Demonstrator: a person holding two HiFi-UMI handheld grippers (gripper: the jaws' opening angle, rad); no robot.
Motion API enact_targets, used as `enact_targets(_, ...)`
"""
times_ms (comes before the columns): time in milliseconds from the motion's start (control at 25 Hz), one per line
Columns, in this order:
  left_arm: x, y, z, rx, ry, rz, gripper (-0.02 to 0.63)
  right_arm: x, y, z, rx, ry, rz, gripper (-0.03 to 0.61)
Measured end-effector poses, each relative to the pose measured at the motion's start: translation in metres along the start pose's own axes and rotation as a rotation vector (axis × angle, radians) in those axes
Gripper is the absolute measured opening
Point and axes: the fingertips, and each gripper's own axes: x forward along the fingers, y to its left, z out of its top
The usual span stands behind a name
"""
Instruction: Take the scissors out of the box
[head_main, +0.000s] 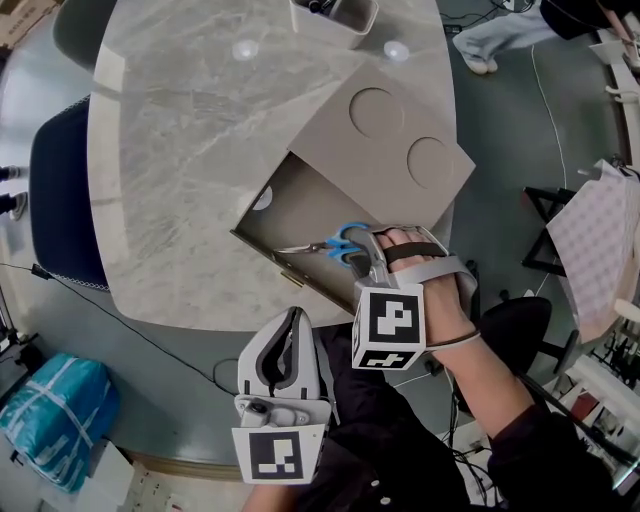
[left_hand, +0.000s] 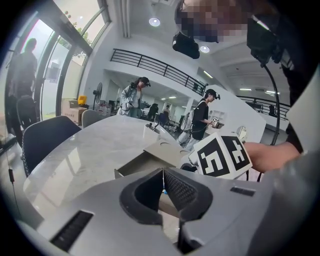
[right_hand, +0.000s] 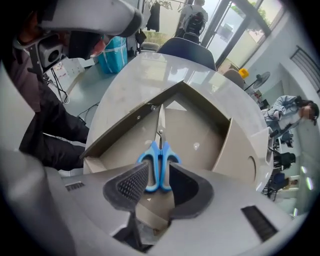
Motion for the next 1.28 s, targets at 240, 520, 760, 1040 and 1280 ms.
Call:
enact_targets(240, 0.0, 0.004, -0.004, -0.011, 0.011, 0.013, 0.017, 0.006, -0.001, 0.0, -0.033, 0.068, 0.051, 0.138)
enact_targets(520, 0.002, 0.006, -0.005, -0.03, 0.013, 0.027, 0.017, 0.009, 0.003, 0.004, -0.129, 0.118, 0.162, 0.112)
enact_targets(760, 0.004, 0.008, -0.003, -0.026, 0.008, 0.028, 0.017, 0.01, 0.008, 0.004, -0.102, 0.09, 0.21, 0.087)
enact_targets(1040, 0.003, 0.008, 0.006, -0.021, -0.01, 0.04, 0.017, 0.003, 0.005, 0.0, -0.069, 0.075, 0.132, 0.08)
enact_targets(1280, -0.001, 0.002, 0.015, -0.011, -0.024, 0.037, 0.017, -0.014, -0.002, -0.003, -0.038, 0.042, 0.058, 0.078)
